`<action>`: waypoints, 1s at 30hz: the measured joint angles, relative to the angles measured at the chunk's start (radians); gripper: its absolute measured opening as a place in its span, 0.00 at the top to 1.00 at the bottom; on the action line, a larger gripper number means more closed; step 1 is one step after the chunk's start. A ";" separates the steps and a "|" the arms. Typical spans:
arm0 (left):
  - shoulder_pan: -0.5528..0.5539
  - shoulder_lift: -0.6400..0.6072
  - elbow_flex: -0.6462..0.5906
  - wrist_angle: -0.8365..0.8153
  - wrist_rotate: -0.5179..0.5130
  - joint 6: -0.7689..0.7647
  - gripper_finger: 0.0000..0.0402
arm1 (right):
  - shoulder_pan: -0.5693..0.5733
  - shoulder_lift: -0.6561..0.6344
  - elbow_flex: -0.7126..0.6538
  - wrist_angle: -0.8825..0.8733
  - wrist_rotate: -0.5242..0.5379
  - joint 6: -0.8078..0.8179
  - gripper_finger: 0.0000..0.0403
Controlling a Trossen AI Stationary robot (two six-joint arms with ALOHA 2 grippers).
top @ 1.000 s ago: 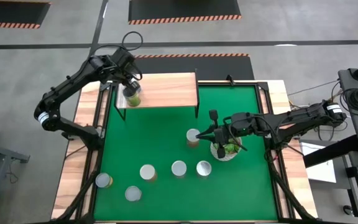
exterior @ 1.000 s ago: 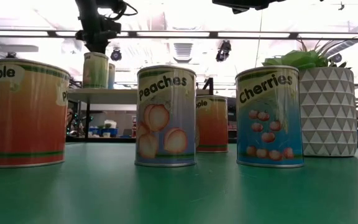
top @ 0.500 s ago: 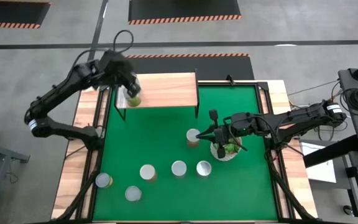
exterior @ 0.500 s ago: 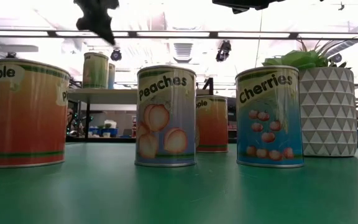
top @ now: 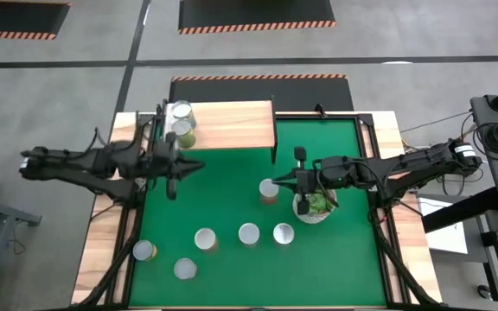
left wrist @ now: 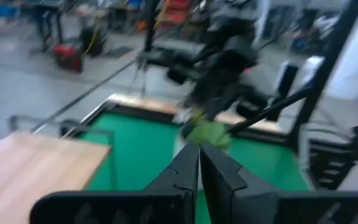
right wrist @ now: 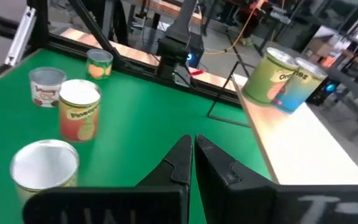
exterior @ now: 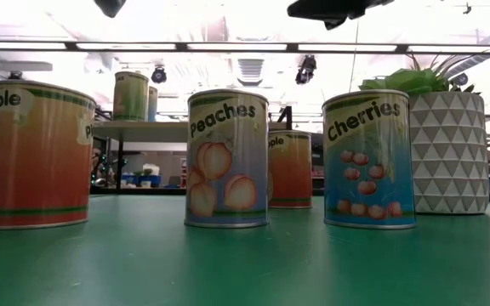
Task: Pick and place cans onto a shelf
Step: Put the top canned pineapple on the shelf
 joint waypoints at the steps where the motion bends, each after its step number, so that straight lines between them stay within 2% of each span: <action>1: -0.028 -0.010 -0.026 0.043 -0.008 0.006 1.00 | 0.000 0.000 0.004 -0.001 0.000 0.020 0.98; 4: -0.083 -0.035 -0.079 0.122 -0.026 0.028 1.00 | 0.000 0.013 0.032 -0.037 0.001 0.082 0.98; 8: -0.107 -0.051 -0.117 0.157 -0.032 0.046 1.00 | 0.000 0.068 0.119 -0.191 0.006 0.146 0.98; 16: -0.106 -0.054 -0.148 0.145 -0.033 0.048 1.00 | -0.007 0.270 0.385 -0.699 0.018 0.316 0.98; 20: -0.106 -0.054 -0.173 0.145 -0.033 0.048 1.00 | -0.020 0.373 0.472 -0.917 0.018 0.401 0.98; 26: -0.106 -0.053 -0.177 0.145 -0.032 0.055 1.00 | -0.019 0.455 0.498 -0.937 -0.042 0.452 0.96; 30: -0.106 -0.055 -0.175 0.145 -0.032 0.056 1.00 | -0.020 0.479 0.498 -0.922 -0.037 0.456 0.86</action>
